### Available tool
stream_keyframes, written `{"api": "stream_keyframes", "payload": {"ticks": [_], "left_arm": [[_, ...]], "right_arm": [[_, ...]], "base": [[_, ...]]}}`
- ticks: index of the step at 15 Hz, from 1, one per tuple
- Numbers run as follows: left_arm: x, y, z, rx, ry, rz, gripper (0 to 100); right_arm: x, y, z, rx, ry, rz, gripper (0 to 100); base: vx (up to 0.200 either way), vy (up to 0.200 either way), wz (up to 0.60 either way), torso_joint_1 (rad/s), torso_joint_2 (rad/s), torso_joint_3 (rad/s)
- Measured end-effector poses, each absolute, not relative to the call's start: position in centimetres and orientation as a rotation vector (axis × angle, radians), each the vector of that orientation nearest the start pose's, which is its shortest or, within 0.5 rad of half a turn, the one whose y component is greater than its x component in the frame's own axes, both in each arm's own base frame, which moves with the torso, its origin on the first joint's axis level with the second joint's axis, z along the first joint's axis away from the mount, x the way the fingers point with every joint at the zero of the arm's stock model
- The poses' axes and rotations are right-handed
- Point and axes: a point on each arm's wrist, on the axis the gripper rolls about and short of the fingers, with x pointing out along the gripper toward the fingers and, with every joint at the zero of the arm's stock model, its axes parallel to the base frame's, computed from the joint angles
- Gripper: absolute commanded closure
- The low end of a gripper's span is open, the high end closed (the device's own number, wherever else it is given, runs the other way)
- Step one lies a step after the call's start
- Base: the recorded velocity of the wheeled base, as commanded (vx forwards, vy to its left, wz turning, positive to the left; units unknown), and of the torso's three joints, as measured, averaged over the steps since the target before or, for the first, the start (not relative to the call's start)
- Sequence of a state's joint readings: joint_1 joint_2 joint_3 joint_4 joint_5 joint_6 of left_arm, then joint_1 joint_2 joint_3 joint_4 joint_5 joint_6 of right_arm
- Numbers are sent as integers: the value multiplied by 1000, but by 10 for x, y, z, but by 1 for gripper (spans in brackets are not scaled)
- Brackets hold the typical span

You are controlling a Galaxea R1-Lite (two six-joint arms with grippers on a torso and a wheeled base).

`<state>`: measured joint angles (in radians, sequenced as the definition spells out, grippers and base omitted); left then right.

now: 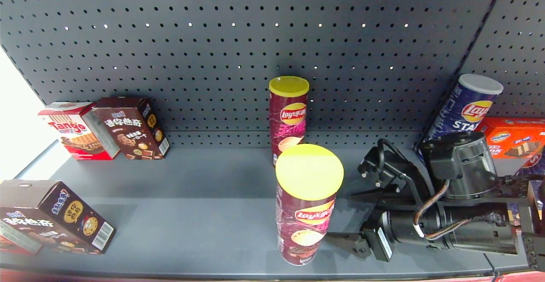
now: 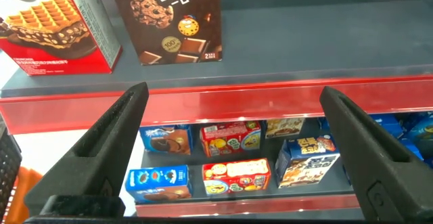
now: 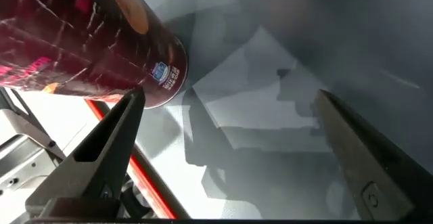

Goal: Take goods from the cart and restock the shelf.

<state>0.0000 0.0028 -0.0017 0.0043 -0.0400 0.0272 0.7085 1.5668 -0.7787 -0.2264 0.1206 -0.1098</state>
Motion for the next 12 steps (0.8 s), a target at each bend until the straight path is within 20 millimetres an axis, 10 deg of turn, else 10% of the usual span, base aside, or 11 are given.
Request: {"api": "stream_keyframes", "payload": {"ticks": [12], "left_arm": [[-23,-1,76,26,5,-35,0]], "right_arm": [[210,167,176,-260,508,781,0]], "base": [[0,0,0,0,0,0]]}}
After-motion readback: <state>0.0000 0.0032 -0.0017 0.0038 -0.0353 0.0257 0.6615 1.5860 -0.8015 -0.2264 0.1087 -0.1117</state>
